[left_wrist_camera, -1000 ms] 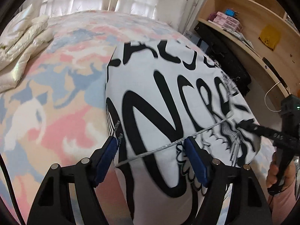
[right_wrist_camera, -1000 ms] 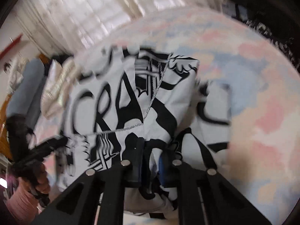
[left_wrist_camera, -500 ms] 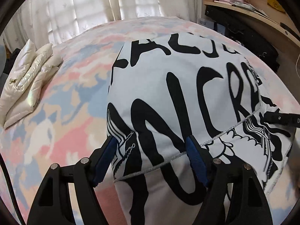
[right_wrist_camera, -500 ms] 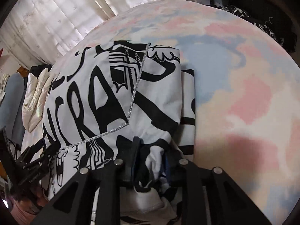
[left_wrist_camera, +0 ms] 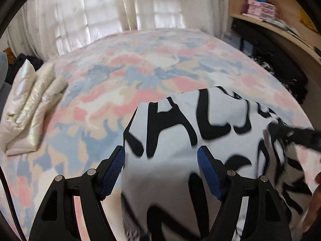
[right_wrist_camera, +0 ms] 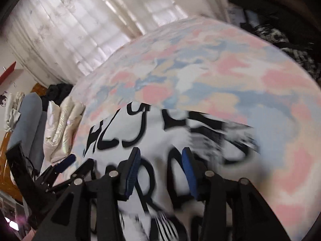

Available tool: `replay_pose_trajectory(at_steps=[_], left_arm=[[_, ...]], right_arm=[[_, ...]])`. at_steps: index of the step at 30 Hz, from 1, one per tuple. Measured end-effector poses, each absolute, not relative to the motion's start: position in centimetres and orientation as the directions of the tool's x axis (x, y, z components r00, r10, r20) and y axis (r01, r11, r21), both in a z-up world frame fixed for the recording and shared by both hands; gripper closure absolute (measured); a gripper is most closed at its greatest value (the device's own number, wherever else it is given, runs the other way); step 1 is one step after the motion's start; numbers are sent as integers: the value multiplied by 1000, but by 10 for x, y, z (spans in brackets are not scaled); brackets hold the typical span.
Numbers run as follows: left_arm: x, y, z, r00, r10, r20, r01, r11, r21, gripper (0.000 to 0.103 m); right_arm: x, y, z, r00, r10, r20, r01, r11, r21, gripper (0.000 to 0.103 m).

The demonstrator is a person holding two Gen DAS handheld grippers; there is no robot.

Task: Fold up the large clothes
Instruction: 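Release the hoodie and press the new fold flat with both tools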

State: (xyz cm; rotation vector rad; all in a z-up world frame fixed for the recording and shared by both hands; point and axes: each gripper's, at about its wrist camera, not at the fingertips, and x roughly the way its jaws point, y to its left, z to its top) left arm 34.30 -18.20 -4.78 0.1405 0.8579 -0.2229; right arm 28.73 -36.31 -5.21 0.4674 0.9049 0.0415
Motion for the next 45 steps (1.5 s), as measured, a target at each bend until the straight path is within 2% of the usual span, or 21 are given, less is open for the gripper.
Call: replay_pose_trajectory(at_steps=[2, 4, 6, 9, 14, 18, 21, 23, 26, 30, 32, 37, 43, 45], left_arm=[[354, -186, -58, 630, -116, -768, 261, 963, 69, 24], [366, -187, -74, 611, -94, -786, 260, 961, 88, 17], [376, -186, -92, 586, -90, -806, 233, 970, 61, 9], [386, -183, -107, 576, -91, -812, 202, 979, 34, 1], [386, -172, -107, 568, -144, -810, 196, 980, -37, 0], [373, -162, -89, 567, -158, -809, 194, 979, -56, 1], [348, -143, -74, 546, -166, -821, 177, 981, -80, 1], [322, -132, -66, 523, -224, -822, 202, 970, -136, 1], [280, -126, -59, 516, -267, -814, 249, 956, -156, 2], [233, -133, -68, 519, -245, -819, 282, 954, -107, 2], [221, -133, -80, 525, -202, -827, 273, 960, -61, 2], [213, -109, -88, 522, -254, -814, 221, 962, -158, 1], [197, -94, -70, 554, -260, -791, 207, 963, -171, 1], [191, -90, -63, 532, -262, -805, 215, 962, -171, 1]], right_arm=[[314, -361, -78, 554, 197, -809, 198, 912, 358, 60], [324, -365, -96, 528, 156, -835, 203, 931, 303, 68], [324, -369, -109, 529, 161, -833, 184, 937, 298, 72], [322, -369, -120, 580, 121, -805, 165, 951, 262, 71], [328, -372, -125, 621, 115, -775, 177, 943, 282, 69], [324, -377, -112, 580, 140, -802, 187, 936, 298, 67], [301, -377, -90, 570, 144, -809, 178, 939, 293, 66], [272, -374, -74, 573, 172, -802, 133, 945, 299, 66], [233, -367, -65, 565, 228, -793, 84, 940, 330, 66], [197, -356, -69, 551, 289, -783, 45, 927, 373, 66], [186, -352, -82, 533, 265, -804, 50, 938, 343, 66], [154, -369, -86, 571, 257, -780, 42, 939, 340, 69], [126, -373, -67, 562, 199, -803, 53, 960, 275, 65], [122, -375, -64, 552, 182, -814, 71, 962, 264, 60]])
